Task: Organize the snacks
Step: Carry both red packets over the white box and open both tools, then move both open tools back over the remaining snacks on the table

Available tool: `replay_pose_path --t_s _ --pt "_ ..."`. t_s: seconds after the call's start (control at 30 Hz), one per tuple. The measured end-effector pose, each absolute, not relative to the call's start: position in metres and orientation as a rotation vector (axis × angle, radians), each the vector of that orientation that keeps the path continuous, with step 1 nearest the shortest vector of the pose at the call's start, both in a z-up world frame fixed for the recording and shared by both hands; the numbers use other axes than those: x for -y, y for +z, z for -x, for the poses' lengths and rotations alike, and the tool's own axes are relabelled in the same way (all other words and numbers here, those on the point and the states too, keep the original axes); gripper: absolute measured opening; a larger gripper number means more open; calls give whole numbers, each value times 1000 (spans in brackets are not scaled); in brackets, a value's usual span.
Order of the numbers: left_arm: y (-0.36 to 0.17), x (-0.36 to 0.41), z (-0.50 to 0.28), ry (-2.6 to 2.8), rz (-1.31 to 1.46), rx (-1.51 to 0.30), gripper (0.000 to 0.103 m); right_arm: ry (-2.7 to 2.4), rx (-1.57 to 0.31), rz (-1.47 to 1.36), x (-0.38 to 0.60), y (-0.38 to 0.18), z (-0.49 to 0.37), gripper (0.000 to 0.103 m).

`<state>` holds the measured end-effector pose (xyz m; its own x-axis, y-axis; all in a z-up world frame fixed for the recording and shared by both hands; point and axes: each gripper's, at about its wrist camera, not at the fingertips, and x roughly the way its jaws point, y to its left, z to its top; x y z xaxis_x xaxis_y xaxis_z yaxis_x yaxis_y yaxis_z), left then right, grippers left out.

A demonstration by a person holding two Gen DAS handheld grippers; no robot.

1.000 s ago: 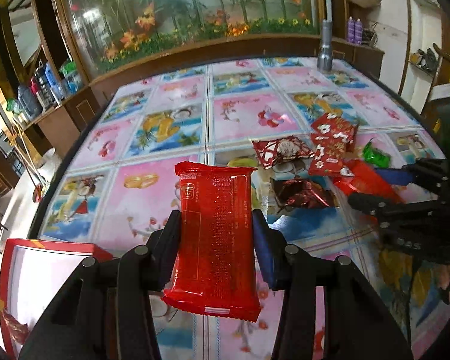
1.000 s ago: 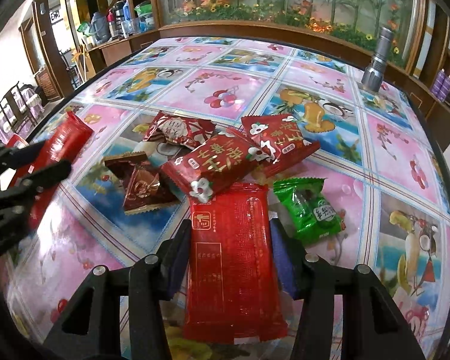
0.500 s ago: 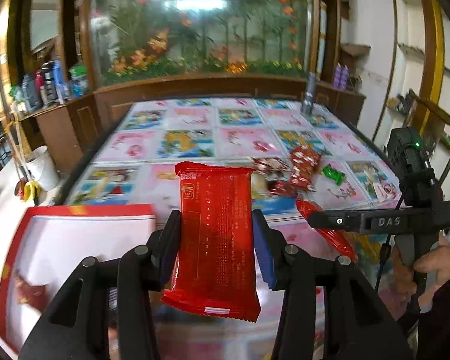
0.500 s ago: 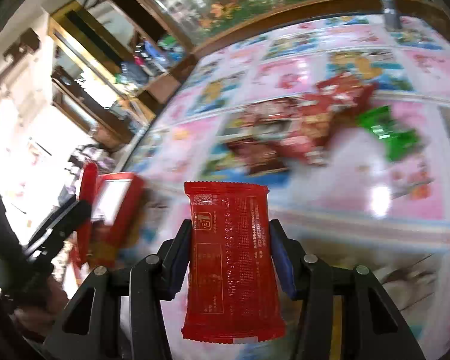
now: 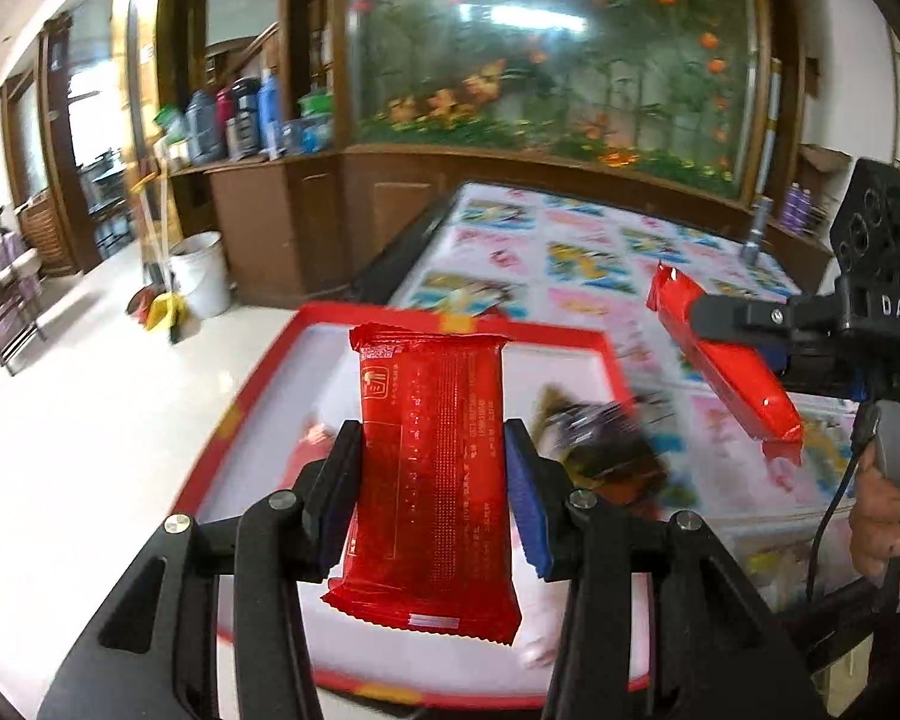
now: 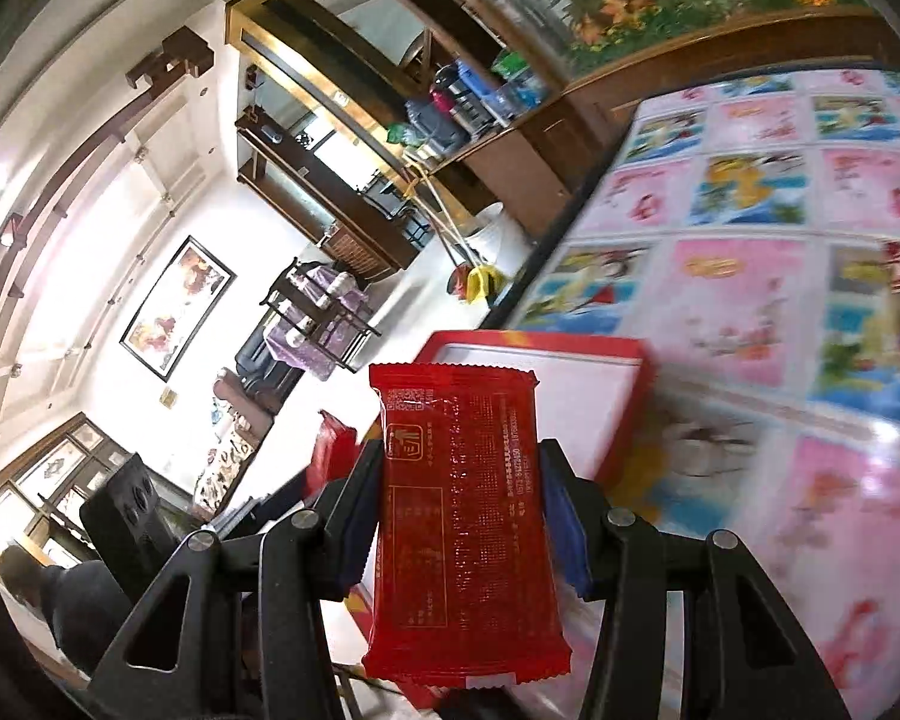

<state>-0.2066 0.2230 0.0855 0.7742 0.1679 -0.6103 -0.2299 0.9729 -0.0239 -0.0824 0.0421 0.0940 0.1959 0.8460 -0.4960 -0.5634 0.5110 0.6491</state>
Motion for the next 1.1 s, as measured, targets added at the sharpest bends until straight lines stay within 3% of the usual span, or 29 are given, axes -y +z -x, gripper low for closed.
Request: replay_pose_path --t_s 0.43,0.53,0.63,1.0,1.1 --pt "61 -259 215 308 147 -704 45 986 -1074 -367 -132 51 93 51" --pt "67 -263 221 324 168 -688 57 997 -1085 -345 -150 52 90 54" --pt "72 -262 226 334 152 -665 59 1038 -1053 -353 -151 63 89 55" --pt "83 -196 199 212 46 -690 59 786 -814 -396 2 98 40 62" --pt "92 -163 189 141 2 -690 67 647 -772 -385 64 98 19 63"
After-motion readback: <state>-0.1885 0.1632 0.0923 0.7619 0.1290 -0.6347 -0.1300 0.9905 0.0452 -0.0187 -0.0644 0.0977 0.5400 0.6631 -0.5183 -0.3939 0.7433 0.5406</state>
